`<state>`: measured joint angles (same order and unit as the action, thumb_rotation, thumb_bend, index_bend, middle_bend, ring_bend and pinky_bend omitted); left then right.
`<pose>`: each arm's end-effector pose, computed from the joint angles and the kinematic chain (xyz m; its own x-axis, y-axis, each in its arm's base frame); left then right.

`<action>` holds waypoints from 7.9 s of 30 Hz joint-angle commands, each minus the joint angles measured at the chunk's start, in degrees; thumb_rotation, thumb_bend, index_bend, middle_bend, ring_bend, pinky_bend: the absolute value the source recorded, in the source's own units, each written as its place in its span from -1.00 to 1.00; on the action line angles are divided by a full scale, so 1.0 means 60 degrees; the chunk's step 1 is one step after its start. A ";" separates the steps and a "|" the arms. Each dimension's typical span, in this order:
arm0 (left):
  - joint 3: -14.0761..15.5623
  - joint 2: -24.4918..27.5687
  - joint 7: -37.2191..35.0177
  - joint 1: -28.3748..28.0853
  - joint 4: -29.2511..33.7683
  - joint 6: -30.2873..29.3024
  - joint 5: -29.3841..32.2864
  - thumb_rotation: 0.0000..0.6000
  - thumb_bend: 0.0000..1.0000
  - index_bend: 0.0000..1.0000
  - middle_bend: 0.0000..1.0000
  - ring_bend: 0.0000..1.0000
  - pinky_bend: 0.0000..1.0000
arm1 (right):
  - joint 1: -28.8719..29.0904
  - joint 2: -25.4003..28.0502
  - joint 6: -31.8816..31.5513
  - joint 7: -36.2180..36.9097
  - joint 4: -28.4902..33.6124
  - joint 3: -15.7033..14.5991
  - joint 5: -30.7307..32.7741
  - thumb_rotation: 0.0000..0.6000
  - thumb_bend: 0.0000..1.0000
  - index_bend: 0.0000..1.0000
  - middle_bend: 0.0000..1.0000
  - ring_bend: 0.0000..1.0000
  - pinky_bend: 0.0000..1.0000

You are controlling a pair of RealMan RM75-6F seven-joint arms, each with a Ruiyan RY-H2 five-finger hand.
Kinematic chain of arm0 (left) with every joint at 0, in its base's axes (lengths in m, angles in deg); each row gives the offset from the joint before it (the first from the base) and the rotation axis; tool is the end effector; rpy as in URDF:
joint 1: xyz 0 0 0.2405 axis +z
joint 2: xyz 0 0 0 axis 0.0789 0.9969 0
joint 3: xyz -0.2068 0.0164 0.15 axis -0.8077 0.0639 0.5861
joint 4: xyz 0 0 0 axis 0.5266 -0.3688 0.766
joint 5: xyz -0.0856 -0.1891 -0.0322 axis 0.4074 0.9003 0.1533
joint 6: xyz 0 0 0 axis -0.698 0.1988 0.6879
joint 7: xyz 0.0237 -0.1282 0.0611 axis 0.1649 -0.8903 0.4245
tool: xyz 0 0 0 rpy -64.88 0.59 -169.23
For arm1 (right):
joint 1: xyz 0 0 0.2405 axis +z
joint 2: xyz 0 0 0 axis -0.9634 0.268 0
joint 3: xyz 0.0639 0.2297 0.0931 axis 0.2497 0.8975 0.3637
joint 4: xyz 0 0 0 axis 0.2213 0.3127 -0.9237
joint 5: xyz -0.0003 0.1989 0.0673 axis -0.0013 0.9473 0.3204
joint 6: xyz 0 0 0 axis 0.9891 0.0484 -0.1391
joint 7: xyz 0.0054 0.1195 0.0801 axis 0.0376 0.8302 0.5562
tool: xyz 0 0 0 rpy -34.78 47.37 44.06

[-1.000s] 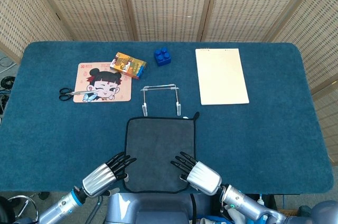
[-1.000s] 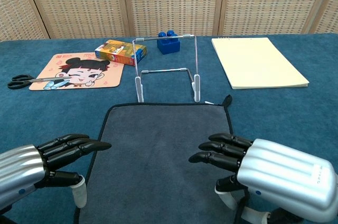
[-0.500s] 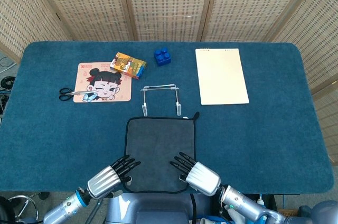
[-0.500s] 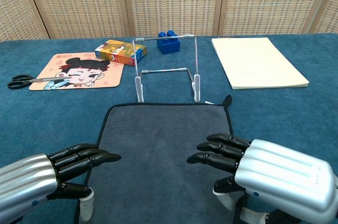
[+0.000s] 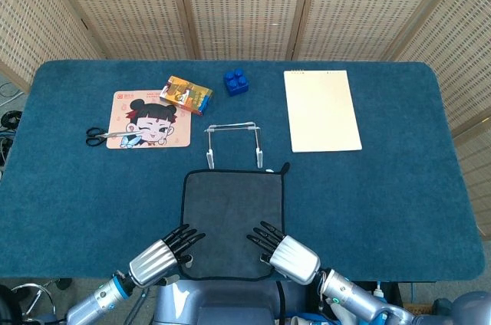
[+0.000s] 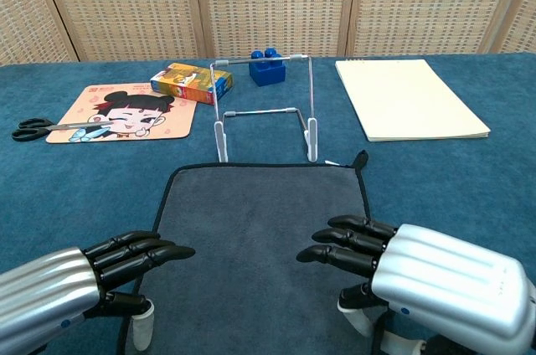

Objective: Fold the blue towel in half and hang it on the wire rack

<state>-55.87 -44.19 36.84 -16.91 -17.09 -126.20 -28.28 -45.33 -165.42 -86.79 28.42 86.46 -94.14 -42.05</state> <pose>-0.2338 0.1594 -0.0662 0.4939 0.2607 0.8295 0.6380 -0.7569 -0.1419 -0.1882 -0.1887 -0.0700 0.5842 -0.1270 0.8016 -0.5091 -0.8266 0.2401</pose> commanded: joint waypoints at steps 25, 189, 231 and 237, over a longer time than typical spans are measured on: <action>-0.0038 -0.0281 0.0484 -0.0255 0.0249 0.0338 0.0195 1.00 -0.35 -0.05 -1.00 -1.00 -1.00 | 0.0032 0.0063 0.0054 -0.0121 0.0228 0.0048 0.0019 1.00 0.01 0.31 -0.78 -1.00 -1.00; -0.4099 -0.0223 0.3912 -0.1530 0.3003 0.1630 0.6796 1.00 -0.19 -1.00 -1.00 -1.00 -1.00 | 0.1714 -0.0433 0.1831 -0.2112 -0.0062 0.4024 0.6911 1.00 -1.00 -1.00 -1.00 -1.00 -1.00; -0.2339 0.1217 0.3932 -0.0496 0.4605 0.1602 0.5316 1.00 -0.31 -0.40 -1.00 -1.00 -1.00 | -0.3157 0.3192 -0.4505 0.0206 0.3792 0.1819 0.2441 1.00 -1.00 -1.00 -1.00 -1.00 -1.00; -0.2567 0.0747 0.4201 -0.0546 0.4228 0.1629 0.5473 1.00 -0.31 -0.43 -1.00 -1.00 -1.00 | -0.3221 0.3180 -0.4384 0.0312 0.3786 0.1870 0.2304 1.00 -1.00 -1.00 -1.00 -1.00 -1.00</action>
<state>-71.04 -39.45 61.85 -20.10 8.53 -116.47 4.41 -64.63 -146.33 -113.13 30.26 109.17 -82.95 -28.19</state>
